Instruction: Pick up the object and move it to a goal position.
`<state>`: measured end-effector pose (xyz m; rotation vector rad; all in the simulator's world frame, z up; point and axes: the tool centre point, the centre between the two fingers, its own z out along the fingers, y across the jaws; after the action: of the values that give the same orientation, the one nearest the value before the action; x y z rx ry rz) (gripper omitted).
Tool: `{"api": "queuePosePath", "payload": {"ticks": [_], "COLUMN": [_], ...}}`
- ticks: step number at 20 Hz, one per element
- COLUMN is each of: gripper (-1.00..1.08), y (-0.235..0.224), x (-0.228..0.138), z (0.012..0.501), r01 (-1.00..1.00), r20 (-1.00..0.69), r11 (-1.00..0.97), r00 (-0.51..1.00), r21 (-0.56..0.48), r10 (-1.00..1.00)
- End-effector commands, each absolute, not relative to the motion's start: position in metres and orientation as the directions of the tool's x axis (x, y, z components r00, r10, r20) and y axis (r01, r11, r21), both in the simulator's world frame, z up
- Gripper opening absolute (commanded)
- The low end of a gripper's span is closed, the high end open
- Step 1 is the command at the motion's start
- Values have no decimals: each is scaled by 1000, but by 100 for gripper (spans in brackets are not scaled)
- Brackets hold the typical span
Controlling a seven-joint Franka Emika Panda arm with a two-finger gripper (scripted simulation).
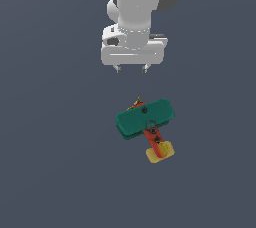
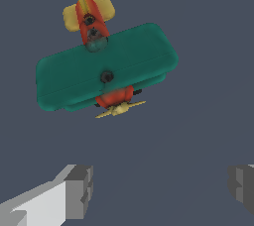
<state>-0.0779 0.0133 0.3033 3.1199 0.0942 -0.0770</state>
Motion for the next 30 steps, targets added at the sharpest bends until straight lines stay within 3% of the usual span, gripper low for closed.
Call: {"api": "queuePosePath", "payload": {"ticks": [1,30], "gripper": [28,28], "y": [13,1], "x": [-78,-72], "z": [303,305], "r01": [61,-60], "r20": [-50,-55], "r11": [-998,-998], "r00": [997,997], "r21": [18,-35], "r10": [60,-58]}}
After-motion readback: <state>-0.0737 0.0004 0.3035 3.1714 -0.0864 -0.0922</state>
